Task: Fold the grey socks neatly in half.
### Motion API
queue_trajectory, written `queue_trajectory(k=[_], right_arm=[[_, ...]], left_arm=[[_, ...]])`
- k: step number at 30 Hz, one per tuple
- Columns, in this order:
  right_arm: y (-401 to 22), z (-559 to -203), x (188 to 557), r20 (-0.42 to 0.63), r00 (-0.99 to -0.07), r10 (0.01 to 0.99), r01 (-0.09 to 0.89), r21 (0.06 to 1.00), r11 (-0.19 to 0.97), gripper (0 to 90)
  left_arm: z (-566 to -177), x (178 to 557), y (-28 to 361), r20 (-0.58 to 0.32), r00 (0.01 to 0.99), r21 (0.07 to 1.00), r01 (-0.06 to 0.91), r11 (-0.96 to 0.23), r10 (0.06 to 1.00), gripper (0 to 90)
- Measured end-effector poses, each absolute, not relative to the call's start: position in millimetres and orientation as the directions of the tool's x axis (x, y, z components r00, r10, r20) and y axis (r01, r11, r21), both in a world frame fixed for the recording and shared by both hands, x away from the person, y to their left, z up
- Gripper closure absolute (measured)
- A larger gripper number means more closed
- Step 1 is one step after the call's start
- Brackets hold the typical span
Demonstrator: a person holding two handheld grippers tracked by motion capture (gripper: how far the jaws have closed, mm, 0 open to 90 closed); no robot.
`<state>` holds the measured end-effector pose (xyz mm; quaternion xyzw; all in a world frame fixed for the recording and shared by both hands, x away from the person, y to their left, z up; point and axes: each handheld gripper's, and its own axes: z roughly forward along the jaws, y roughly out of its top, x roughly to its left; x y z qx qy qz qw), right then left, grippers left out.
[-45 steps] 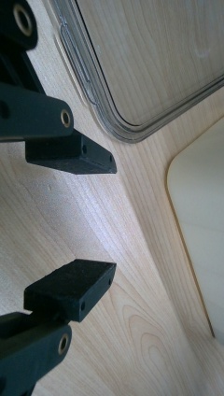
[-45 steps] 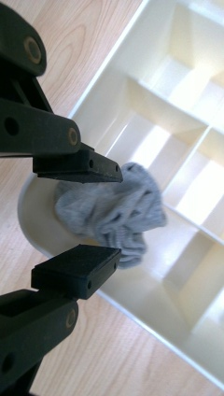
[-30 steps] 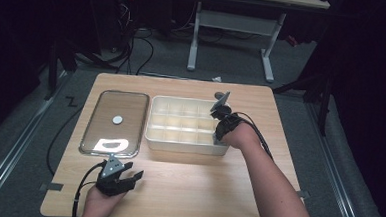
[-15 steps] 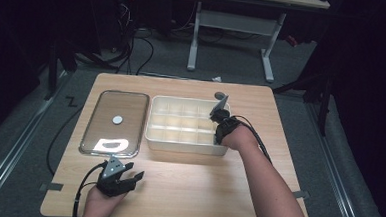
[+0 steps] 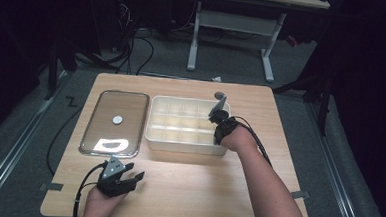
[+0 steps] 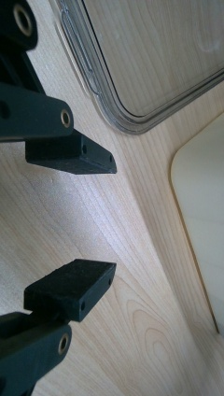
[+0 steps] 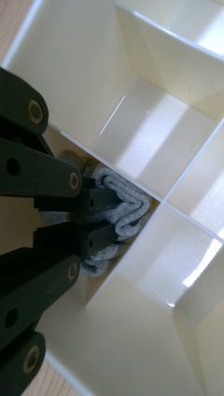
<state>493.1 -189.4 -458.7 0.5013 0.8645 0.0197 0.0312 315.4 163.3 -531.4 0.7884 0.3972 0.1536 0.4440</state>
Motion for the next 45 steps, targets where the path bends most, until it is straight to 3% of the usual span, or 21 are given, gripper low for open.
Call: queue_trajectory(k=[22, 45], right_arm=[[-196.4, -438.8, 485.7, -0.033, -0.493, 0.869, 0.862, 0.114, 0.494, 68.1], [-224.2, -407.7, 438.2, 0.02, -0.46, 0.888, 0.84, 0.334, 0.428, 65.0]], left_arm=[[-528.8, 316.1, 164.1, -0.114, 0.636, 0.823, 0.491, -0.286, 0.763, 45.9], [-527.6, 316.5, 164.8, -0.13, 0.636, 0.818, 0.503, -0.28, 0.76, 46.0]])
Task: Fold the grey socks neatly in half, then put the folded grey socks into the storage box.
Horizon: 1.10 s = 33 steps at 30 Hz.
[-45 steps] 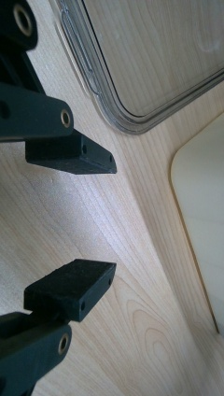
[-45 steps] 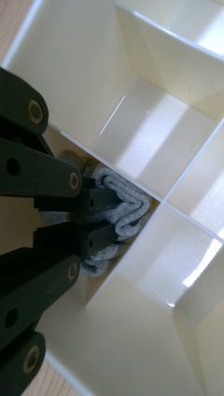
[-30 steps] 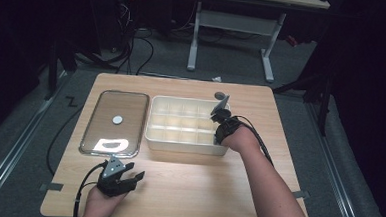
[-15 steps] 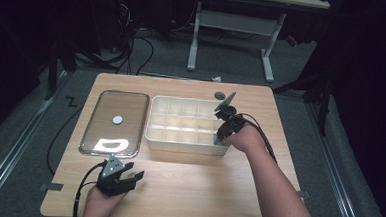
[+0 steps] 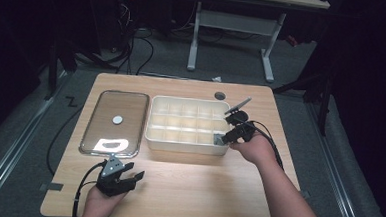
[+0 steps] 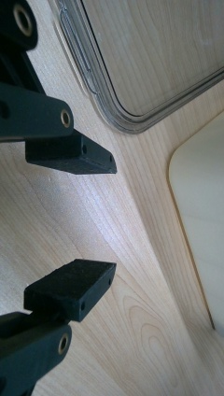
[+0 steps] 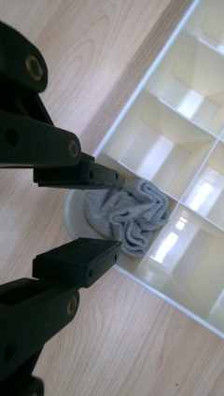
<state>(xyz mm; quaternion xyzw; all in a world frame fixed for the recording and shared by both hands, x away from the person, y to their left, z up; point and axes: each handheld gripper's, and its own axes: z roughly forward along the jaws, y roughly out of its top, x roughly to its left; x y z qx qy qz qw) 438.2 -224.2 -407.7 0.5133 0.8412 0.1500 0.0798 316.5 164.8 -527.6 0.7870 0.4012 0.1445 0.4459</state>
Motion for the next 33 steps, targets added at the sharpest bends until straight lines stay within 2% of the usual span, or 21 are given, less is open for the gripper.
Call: queue_trajectory(k=[15, 25, 33], right_arm=[[-247.3, -413.8, 391.5, 0.029, -0.432, 0.901, 0.806, 0.461, 0.372, 65.8], [-260.1, -438.3, 363.4, 0.077, -0.424, 0.902, 0.766, 0.563, 0.312, 57.0], [-258.8, -474.8, 334.4, 0.016, -0.439, 0.899, 0.678, 0.662, 0.319, 52.0]], left_arm=[[-526.7, 314.7, 163.9, -0.117, 0.64, 0.823, 0.49, -0.286, 0.759, 46.3], [-527.2, 313.0, 162.4, -0.108, 0.644, 0.821, 0.488, -0.298, 0.757, 46.4], [-526.0, 311.6, 161.3, -0.103, 0.644, 0.821, 0.486, -0.301, 0.758, 46.4]])
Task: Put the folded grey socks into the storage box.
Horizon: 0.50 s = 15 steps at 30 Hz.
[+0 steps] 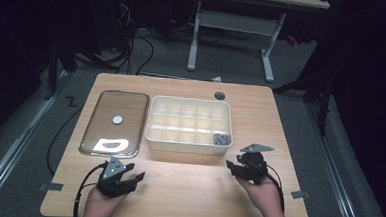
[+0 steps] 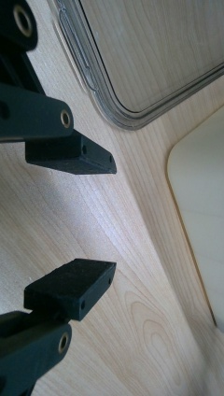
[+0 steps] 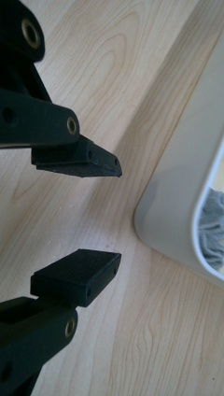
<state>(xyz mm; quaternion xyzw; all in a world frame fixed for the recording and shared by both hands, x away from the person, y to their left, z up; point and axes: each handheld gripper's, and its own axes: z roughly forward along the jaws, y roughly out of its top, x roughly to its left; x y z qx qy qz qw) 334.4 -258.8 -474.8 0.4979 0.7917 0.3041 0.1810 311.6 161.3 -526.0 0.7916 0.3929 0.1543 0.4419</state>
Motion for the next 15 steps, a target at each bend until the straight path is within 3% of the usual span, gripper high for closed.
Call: queue_trajectory(k=[11, 15], right_arm=[[-235.8, -520.1, 282.1, 0.002, -0.413, 0.911, 0.567, 0.783, 0.256, 49.7], [-235.9, -517.0, 277.2, -0.017, -0.43, 0.903, 0.55, 0.788, 0.277, 49.3]], left_arm=[[-520.8, 309.3, 159.7, -0.093, 0.627, 0.828, 0.48, -0.29, 0.774, 45.2], [-521.4, 303.4, 164.6, -0.086, 0.622, 0.843, 0.462, -0.277, 0.778, 44.8]])
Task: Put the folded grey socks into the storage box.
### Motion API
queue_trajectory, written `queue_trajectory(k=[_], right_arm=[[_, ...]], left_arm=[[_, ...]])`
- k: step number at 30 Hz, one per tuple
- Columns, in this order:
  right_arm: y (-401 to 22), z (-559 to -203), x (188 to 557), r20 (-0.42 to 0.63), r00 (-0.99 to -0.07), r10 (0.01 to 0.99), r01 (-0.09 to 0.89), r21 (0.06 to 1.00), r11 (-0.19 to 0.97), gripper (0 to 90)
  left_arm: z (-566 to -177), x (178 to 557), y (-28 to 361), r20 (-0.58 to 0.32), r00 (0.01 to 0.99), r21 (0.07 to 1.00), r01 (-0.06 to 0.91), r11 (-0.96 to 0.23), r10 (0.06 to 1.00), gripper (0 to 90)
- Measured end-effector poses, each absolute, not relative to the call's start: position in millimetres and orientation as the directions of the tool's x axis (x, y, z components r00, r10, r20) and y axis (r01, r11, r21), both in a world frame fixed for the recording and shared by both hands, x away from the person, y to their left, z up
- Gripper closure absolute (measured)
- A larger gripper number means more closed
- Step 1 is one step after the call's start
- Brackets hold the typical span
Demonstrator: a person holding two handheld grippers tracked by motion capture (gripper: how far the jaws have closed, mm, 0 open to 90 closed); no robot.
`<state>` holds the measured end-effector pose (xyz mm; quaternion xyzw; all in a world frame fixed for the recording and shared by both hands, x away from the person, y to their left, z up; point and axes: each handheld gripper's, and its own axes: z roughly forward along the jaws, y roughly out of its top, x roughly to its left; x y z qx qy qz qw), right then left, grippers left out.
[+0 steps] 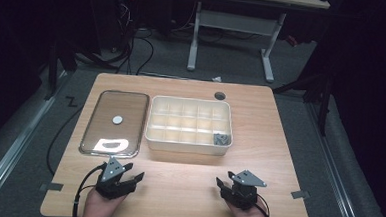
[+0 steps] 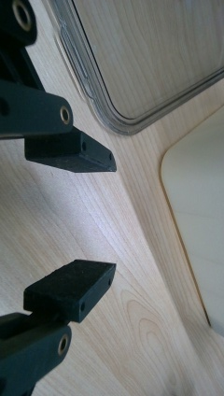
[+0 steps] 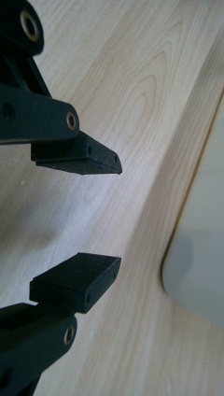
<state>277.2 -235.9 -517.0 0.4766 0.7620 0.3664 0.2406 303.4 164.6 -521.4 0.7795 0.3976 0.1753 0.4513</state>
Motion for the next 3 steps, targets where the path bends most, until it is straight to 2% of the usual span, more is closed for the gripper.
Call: queue_trajectory(k=[3], right_arm=[[-240.8, -518.7, 277.1, 0.01, -0.417, 0.909, 0.552, 0.797, 0.245, 49.3]], left_arm=[[-519.5, 299.8, 168.9, -0.083, 0.618, 0.856, 0.446, -0.262, 0.781, 44.5]])
